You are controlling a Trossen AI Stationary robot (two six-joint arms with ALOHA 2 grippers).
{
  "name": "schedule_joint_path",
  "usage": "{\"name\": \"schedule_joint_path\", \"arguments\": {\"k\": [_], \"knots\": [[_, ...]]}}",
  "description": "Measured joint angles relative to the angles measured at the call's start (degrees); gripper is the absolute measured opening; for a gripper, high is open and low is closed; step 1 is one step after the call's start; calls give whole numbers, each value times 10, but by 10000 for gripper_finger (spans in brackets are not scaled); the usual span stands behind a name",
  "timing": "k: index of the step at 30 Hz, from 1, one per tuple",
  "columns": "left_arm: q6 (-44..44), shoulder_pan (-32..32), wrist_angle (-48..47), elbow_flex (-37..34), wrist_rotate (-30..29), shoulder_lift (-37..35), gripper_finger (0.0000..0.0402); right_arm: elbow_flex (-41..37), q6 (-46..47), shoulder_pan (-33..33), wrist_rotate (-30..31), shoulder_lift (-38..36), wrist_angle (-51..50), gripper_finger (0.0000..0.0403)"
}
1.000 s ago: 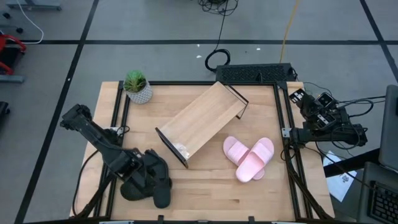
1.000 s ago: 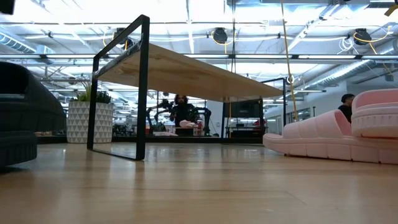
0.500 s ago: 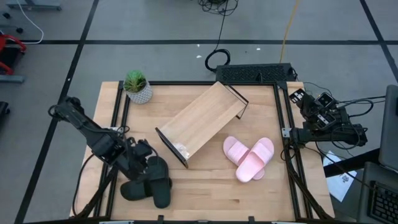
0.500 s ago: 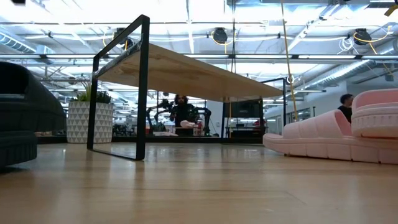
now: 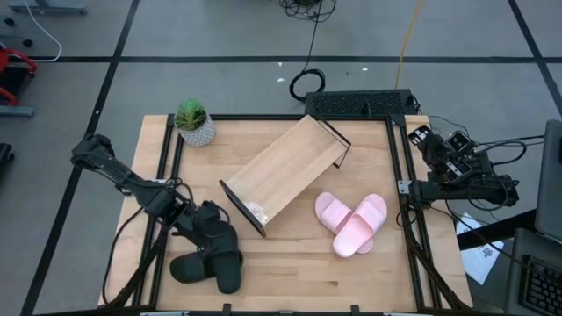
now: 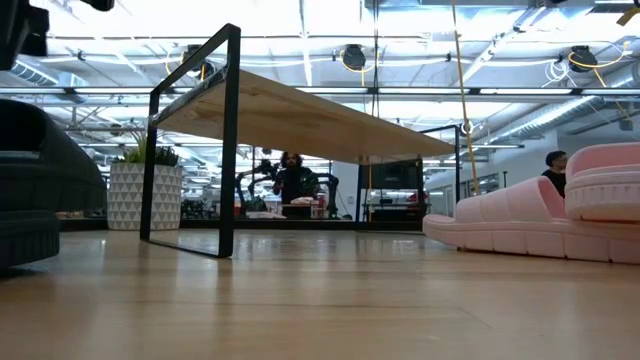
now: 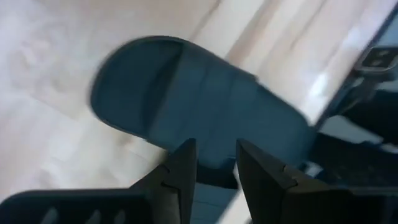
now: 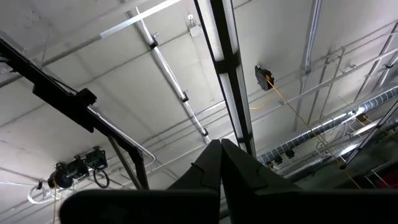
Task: Pick and place slides into the shelf
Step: Put the top black slide on the shelf
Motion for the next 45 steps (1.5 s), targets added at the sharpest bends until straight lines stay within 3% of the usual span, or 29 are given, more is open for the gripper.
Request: {"name": "schedule_joint_path", "arguments": {"k": [4, 12, 20, 27, 36, 42, 45], "knots": [[-84, -45, 51, 0, -8, 0, 113, 0, -19, 0, 1, 0, -4, 0], [-288, -152, 111, 1, -117, 29, 113, 0, -76, 0, 44, 0, -9, 0], [-408, -185, 169, 1, -141, 89, 113, 0, -121, 0, 91, 0, -13, 0], [-415, -174, 167, 1, -160, 99, 113, 0, -122, 0, 90, 0, -24, 0], [-357, -168, 117, 1, -112, 75, 113, 0, -120, 0, 89, 0, -31, 0], [-285, -144, -58, 21, -193, 2, 113, 0, -119, 0, 88, 0, -40, 0], [-222, -100, -124, 18, -196, -29, 113, 0, -96, 0, 88, 0, -48, 0]]}}
